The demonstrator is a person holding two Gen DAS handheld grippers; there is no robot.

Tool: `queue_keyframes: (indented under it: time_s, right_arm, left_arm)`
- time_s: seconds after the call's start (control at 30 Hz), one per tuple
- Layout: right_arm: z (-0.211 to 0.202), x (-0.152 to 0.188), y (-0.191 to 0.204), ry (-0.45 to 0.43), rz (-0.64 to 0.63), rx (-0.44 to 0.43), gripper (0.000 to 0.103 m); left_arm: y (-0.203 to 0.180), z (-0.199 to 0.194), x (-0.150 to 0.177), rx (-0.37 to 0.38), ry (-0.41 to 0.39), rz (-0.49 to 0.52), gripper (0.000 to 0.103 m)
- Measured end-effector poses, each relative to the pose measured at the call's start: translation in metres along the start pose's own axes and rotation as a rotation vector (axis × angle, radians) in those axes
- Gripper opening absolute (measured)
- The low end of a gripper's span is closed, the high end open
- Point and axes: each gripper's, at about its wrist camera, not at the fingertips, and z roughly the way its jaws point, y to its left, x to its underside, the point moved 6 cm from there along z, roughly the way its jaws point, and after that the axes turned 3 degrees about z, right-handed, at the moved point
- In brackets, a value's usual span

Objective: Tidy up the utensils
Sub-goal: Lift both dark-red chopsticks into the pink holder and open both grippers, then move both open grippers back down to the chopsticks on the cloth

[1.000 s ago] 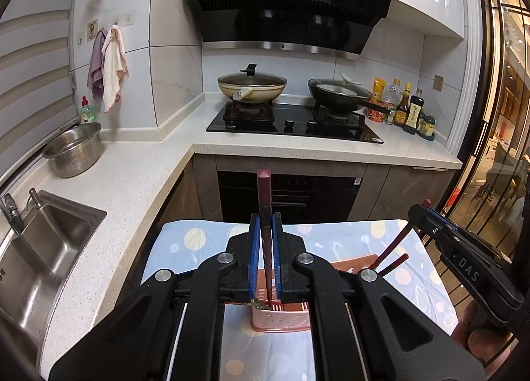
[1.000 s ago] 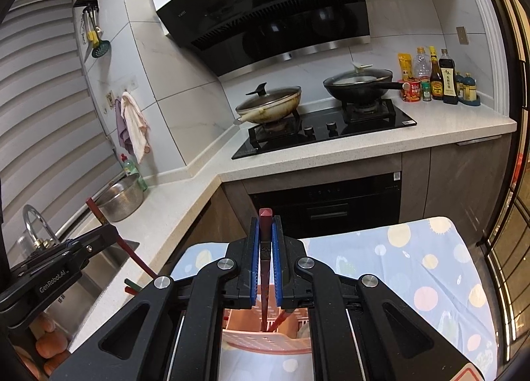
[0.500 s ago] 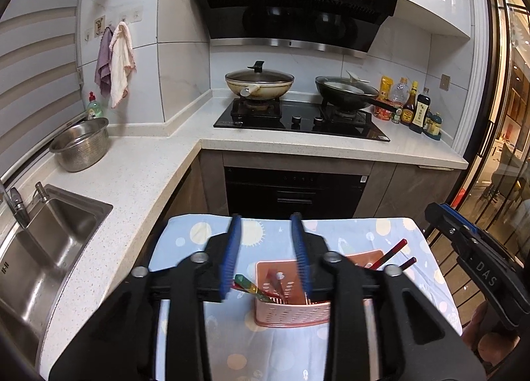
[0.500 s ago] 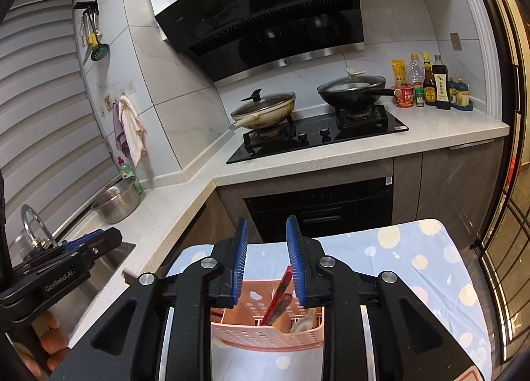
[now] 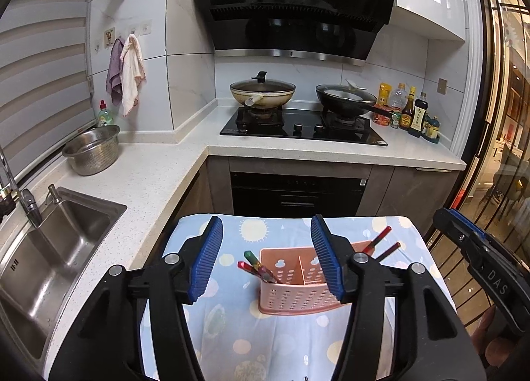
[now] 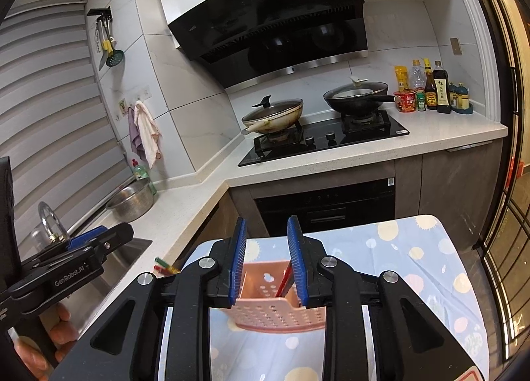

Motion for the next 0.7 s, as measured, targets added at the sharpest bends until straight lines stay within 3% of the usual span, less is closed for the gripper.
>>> queue_keyframes:
  time_s: [0.7]
  right_arm:
    - [-0.056,0.062,-0.009,0.068,0.024,-0.016,0.026]
  left_arm:
    - [-0.027,-0.043,0.052,0.025,0.042,0.033,0.055]
